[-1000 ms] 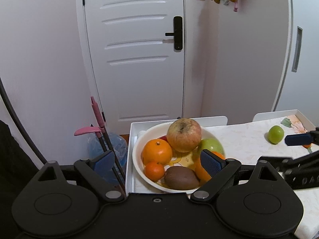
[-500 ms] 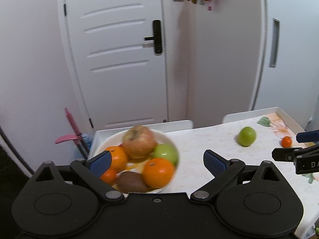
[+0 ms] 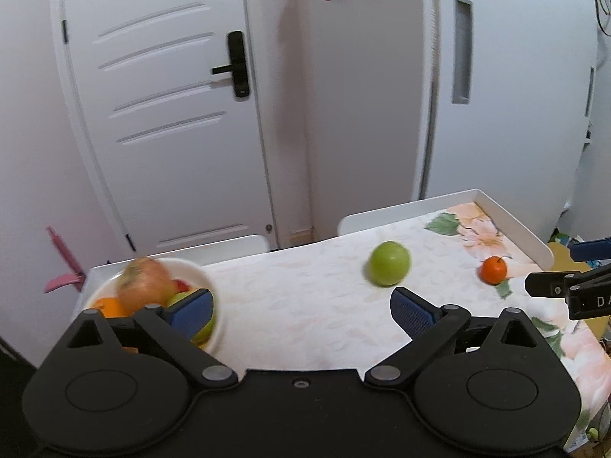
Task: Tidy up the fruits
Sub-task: 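Move both grippers toward the last green apple and mandarin, then grasp the green apple with the left gripper while the right gripper grasps the mandarin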
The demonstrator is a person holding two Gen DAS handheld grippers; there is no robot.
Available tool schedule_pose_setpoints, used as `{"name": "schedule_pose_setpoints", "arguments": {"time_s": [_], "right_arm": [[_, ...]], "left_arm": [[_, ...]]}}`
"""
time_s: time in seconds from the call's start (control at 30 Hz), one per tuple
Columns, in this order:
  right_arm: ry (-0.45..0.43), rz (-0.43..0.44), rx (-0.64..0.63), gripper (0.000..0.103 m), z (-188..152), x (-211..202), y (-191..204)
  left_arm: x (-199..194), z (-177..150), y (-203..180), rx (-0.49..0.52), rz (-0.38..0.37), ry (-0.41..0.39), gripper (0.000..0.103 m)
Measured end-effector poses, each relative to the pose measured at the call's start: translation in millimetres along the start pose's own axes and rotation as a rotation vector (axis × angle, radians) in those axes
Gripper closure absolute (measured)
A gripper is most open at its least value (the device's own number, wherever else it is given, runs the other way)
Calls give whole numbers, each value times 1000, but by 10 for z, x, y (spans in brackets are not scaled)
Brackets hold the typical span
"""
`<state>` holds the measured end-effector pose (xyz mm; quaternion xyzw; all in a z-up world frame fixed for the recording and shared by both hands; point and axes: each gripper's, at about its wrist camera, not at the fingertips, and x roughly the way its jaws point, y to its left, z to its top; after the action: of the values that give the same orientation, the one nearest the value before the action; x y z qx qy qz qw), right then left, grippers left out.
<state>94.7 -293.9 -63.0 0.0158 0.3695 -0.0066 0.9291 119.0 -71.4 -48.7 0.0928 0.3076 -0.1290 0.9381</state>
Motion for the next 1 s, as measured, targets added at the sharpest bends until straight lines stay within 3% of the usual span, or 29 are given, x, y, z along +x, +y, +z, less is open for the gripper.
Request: {"name": "schedule_pose_setpoints", "arguments": {"time_s": [0.3, 0.57, 0.8, 1.0], "right_arm": [[15, 8, -2, 0, 2, 344, -418], [30, 25, -6, 2, -42, 682, -562], [45, 53, 1, 6, -72, 929, -588], [59, 69, 1, 13, -81, 1058, -589]], "left_arm": [[570, 122, -482, 48, -41, 22, 2], [1136, 174, -726, 93, -56, 45, 3], [1624, 153, -914, 118, -54, 84, 13], [1794, 112, -943, 122, -53, 108, 24]]}}
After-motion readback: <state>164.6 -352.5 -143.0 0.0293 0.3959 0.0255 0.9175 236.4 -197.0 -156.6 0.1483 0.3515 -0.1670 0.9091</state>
